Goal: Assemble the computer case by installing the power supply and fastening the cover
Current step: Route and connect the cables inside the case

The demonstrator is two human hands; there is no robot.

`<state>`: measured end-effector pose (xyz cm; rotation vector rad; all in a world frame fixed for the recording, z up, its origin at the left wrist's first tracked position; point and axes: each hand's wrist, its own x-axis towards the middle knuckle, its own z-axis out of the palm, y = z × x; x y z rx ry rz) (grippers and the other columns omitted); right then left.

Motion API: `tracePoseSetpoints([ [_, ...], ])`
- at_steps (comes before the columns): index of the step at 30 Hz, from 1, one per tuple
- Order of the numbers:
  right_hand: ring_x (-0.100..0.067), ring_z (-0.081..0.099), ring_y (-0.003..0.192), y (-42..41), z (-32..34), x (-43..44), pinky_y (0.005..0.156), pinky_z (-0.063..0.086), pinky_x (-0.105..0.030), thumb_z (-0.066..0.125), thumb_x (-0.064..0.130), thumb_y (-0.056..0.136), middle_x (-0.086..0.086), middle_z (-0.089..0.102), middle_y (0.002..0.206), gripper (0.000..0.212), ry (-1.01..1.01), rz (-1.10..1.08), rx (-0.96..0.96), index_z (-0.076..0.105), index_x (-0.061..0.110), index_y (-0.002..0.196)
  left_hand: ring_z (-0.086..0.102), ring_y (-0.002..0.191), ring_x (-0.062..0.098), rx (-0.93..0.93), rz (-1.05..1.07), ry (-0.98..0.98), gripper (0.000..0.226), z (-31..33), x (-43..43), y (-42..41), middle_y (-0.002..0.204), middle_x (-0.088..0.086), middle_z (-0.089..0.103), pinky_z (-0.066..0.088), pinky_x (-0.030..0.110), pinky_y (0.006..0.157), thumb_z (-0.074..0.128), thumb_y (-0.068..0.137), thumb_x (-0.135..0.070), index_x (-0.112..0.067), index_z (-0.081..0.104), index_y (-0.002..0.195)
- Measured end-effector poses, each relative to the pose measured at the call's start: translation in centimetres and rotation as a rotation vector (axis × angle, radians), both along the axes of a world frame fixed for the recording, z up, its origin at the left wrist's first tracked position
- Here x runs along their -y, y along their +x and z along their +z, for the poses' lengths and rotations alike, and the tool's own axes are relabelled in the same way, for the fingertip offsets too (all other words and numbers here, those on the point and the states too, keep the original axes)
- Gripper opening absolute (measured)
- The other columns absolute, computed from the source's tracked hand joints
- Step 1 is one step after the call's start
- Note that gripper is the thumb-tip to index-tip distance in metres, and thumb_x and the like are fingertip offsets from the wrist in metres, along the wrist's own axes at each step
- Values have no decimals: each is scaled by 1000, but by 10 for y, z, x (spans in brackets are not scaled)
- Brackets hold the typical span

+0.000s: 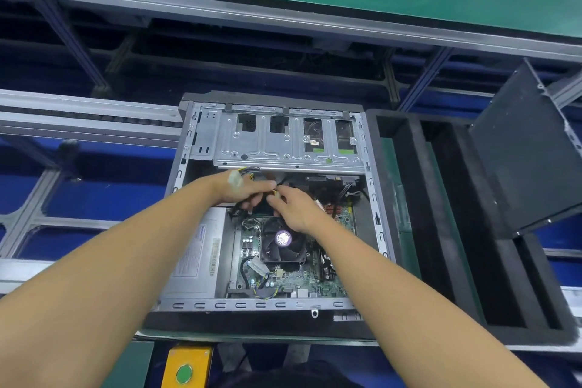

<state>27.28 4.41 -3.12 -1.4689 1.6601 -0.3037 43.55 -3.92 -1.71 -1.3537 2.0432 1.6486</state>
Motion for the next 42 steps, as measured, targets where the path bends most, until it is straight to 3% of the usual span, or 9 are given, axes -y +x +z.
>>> tracePoseSetpoints([
  [8,-34,63,105,-4,-6,-9,93,52,-44,50,13,105,-17,67,114,25,75,-197,-33,42,4,127,53,59,12,18,216,59,30,-2,1,-8,74,6,64,38,27,57,45,106,-23,-6,66,95],
  [12,-32,59,85,-4,-5,-12,74,49,-42,46,11,104,-18,63,96,34,93,-207,-26,37,3,136,52,96,18,174,123,-2,26,2,2,-13,106,5,58,38,28,79,59,91,-10,-13,61,118],
  [17,-32,60,89,-6,-6,-14,79,53,-45,45,11,103,-20,67,104,58,104,-197,-13,23,10,156,43,76,17,309,256,30,20,-1,3,-27,84,5,52,35,28,69,58,94,-24,-11,57,79],
  [21,-31,62,90,-8,-8,-15,75,51,-40,45,13,104,-17,66,107,61,102,-185,1,19,11,159,48,94,23,335,269,-82,19,-7,6,-32,101,11,57,43,34,90,41,102,-17,-8,56,94],
  [24,-34,63,95,-9,-11,-15,85,54,-46,45,12,103,-17,67,106,57,69,-184,-1,26,11,156,54,95,23,239,328,-25,18,-12,4,-30,102,10,60,44,29,81,51,100,-17,-12,60,85],
  [29,-27,61,91,-9,-17,-14,82,52,-40,48,14,104,-11,66,103,60,82,-251,99,26,13,159,34,142,25,84,379,141,66,-17,3,-18,152,7,41,27,34,113,65,93,-44,-4,48,143],
  [33,-23,64,95,-5,-21,-12,79,45,-34,57,26,105,-2,62,98,45,19,-366,204,45,5,142,52,109,18,-3,283,136,22,-10,-1,-21,100,-2,64,39,19,84,54,102,-29,-15,70,97],
  [37,-24,72,80,-1,-22,-9,81,56,-43,62,28,103,0,64,87,17,-48,-469,240,53,15,99,57,87,8,-90,284,181,26,-4,-6,-23,90,-5,67,39,19,75,48,104,-26,-13,70,99],
  [42,-13,58,60,-4,-23,-6,76,55,-39,52,18,108,-4,66,82,15,-41,-563,346,56,4,111,55,80,10,-89,309,148,26,-4,-6,-24,83,-5,66,42,17,72,54,101,-28,-13,68,85],
])
